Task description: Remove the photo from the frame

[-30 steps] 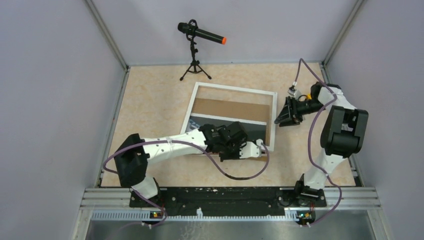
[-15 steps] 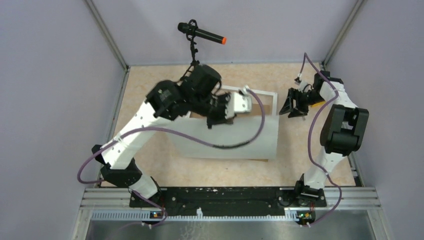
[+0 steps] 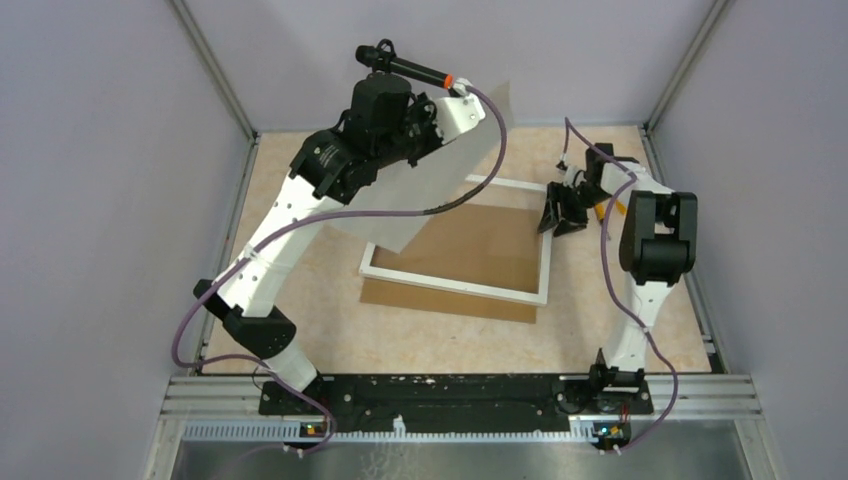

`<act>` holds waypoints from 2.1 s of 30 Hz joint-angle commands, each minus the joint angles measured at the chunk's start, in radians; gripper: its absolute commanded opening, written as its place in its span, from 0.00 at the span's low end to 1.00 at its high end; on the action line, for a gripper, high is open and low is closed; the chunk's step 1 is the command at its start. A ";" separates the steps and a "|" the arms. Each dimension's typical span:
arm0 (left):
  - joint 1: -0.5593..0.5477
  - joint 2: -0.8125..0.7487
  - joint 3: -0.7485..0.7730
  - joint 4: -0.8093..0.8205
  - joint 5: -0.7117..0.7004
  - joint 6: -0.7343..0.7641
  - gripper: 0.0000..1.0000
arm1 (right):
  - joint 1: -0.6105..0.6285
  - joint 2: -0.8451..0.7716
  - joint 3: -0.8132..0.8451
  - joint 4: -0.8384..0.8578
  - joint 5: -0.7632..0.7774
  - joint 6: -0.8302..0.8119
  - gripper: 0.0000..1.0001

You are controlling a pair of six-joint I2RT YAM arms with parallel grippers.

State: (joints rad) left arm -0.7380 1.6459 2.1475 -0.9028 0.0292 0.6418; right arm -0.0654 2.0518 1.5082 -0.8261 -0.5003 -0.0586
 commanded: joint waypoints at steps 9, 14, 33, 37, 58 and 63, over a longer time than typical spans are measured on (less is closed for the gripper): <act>-0.008 -0.105 -0.383 0.519 -0.045 0.303 0.00 | 0.141 -0.035 -0.084 0.091 0.062 -0.116 0.18; -0.094 -0.207 -0.743 0.650 -0.042 0.360 0.00 | 0.141 -0.044 -0.096 0.084 0.037 -0.155 0.22; -0.304 -0.007 -1.088 0.755 -0.085 0.000 0.00 | -0.044 -0.099 -0.153 -0.052 -0.068 -0.094 0.59; -0.305 -0.021 -1.105 0.726 -0.001 0.023 0.00 | -0.044 -0.110 -0.149 -0.083 -0.117 -0.118 0.59; 0.000 -0.234 -0.778 0.328 0.320 -0.167 0.99 | -0.022 -0.284 0.080 -0.173 -0.299 -0.194 0.81; 0.143 -0.330 -0.766 0.255 0.330 -0.218 0.99 | -0.023 -0.422 0.122 -0.138 -0.221 -0.283 0.85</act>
State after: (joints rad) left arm -0.6769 1.3952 1.3647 -0.5331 0.2989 0.4961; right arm -0.0948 1.7836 1.5803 -0.9825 -0.7582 -0.2539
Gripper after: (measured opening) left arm 0.987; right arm 0.830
